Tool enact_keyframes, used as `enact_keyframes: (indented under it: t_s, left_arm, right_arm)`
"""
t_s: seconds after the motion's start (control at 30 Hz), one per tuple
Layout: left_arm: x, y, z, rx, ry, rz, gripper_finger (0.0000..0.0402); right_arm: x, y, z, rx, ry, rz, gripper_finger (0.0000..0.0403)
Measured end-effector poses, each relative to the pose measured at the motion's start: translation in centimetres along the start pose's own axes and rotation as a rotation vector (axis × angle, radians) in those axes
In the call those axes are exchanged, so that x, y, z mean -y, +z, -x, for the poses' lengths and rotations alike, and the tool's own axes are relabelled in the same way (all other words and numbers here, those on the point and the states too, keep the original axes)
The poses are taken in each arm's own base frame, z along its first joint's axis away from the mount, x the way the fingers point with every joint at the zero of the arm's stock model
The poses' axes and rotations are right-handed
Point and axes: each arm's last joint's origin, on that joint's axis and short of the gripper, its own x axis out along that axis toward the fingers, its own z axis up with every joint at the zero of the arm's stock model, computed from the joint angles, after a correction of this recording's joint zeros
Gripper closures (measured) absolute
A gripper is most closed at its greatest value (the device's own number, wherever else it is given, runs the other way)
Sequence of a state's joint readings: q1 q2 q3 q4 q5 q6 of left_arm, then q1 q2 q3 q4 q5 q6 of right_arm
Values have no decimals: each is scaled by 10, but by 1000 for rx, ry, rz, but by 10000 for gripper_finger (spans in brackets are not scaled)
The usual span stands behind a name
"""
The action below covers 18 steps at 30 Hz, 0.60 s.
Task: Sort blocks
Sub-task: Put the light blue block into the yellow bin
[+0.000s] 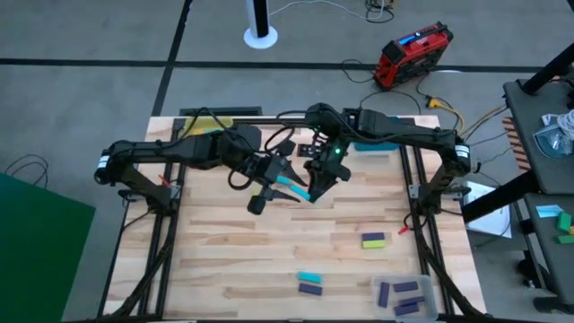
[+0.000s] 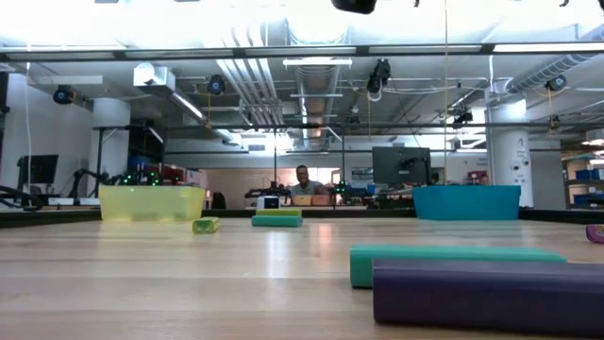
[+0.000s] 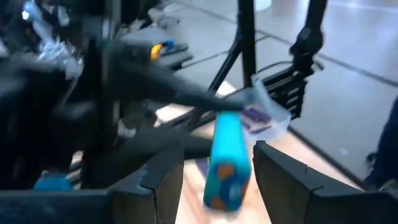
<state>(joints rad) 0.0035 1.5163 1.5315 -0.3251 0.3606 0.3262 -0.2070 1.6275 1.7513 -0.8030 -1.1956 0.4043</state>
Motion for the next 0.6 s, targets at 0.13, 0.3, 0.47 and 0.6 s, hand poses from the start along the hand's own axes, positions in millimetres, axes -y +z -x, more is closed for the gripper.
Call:
enact_keyframes:
  t_s: [0.13,0.3,0.47,0.6]
  left_arm:
    - [1,4,3,-19,-31,13,248]
    - [2,3,6,-55,-41,32,307]
    - [2,2,6,-58,-41,46,384]
    - [2,1,5,-61,-42,75,361]
  right_arm:
    - [0,3,0,-7,12,14,312]
    - [-5,3,1,-3,16,35,312]
    - [-2,2,0,-10,17,35,312]
    - [2,1,-3,-18,18,34,312]
